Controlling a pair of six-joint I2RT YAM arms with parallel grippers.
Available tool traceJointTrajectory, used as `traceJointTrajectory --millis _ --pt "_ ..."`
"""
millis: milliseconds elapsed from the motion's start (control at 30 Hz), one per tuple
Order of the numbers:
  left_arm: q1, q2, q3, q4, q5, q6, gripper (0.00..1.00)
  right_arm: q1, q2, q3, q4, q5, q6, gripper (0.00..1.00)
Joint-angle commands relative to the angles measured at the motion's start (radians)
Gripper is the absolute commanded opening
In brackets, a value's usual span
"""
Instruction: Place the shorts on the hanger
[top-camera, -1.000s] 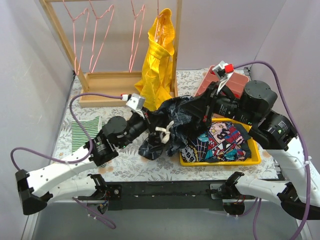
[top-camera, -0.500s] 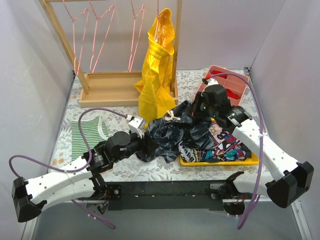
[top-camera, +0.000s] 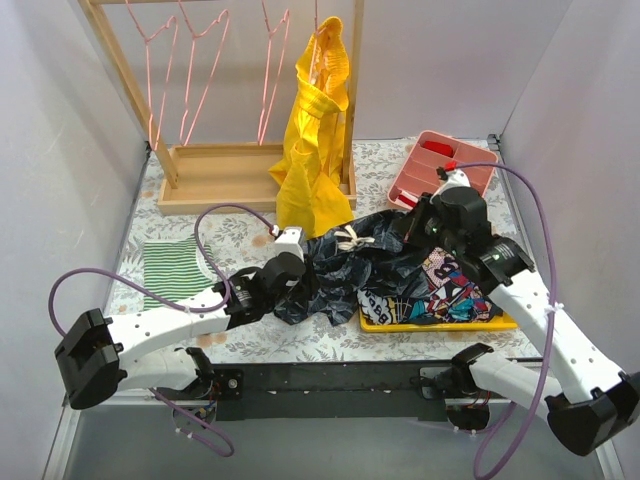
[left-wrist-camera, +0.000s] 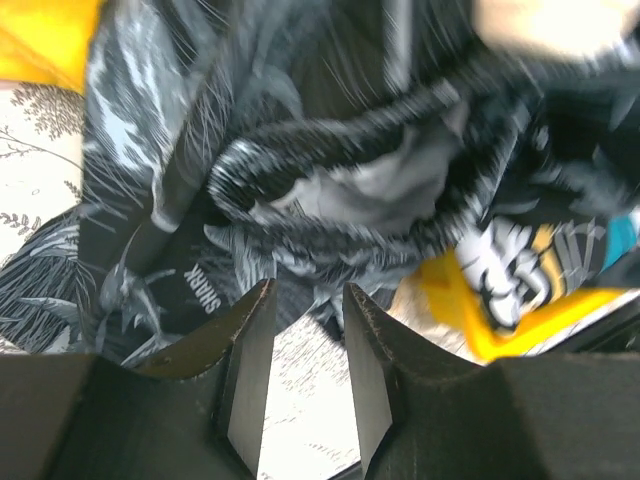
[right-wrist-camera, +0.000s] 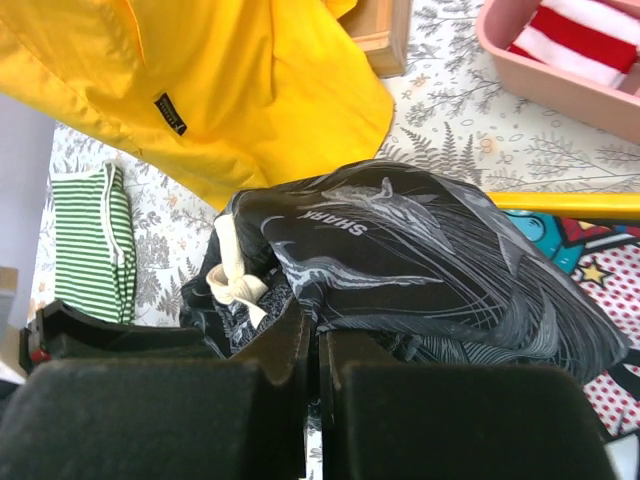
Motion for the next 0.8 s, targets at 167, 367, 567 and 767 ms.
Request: traceJointTrajectory --millis 167,367,567,767 --pt "0.016 0.013 0.051 -0.008 -0.086 -0.158 0.39 -0.017 -0.118 -0.055 -0.058 0.023 -0.012 0.01" --pt "0.022 0.079 0.065 0.001 -0.1 -0.188 0.4 -0.018 -0.146 -0.083 -0.054 0.005 0.005 0.01" --pt "0.028 0.09 0.031 0.002 -0.141 -0.244 0.38 -0.018 -0.158 -0.081 -0.061 0.008 0.004 0.01" --pt "0.051 0.132 0.033 0.047 -0.126 -0.234 0.39 -0.018 -0.167 -0.062 -0.083 0.008 0.002 0.01"
